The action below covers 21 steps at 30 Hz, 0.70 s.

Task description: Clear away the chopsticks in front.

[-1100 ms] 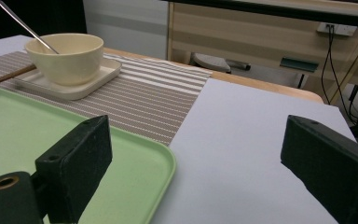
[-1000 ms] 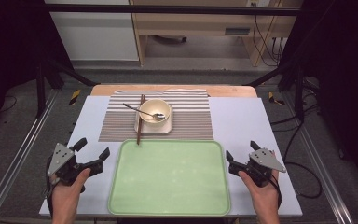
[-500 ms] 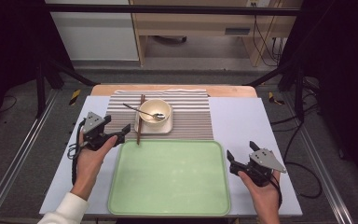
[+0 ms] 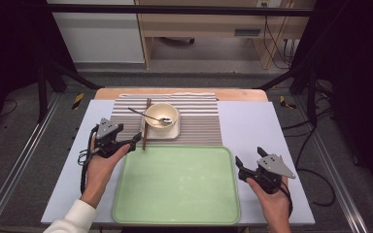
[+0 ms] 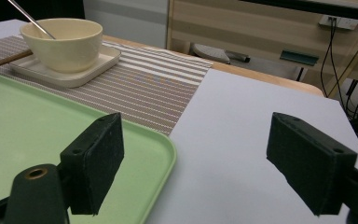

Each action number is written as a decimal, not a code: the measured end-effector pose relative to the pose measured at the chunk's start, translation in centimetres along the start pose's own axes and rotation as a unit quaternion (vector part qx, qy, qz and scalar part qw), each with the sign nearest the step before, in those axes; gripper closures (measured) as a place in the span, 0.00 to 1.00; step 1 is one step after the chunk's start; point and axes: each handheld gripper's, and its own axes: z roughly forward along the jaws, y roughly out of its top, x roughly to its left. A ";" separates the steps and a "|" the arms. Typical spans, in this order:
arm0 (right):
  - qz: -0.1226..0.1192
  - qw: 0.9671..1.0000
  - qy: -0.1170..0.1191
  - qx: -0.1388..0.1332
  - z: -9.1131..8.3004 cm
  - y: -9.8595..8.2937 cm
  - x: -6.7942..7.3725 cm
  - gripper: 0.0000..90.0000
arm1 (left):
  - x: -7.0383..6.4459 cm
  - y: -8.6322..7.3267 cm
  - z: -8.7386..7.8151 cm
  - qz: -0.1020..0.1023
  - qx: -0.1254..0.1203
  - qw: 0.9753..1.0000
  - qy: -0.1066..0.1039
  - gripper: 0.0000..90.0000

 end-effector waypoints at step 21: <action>-0.013 1.000 0.012 -0.006 0.2 0.1 0.6 0.35 | 1.8 0.0 1.9 0.023 0.046 0.998 0.027 0.32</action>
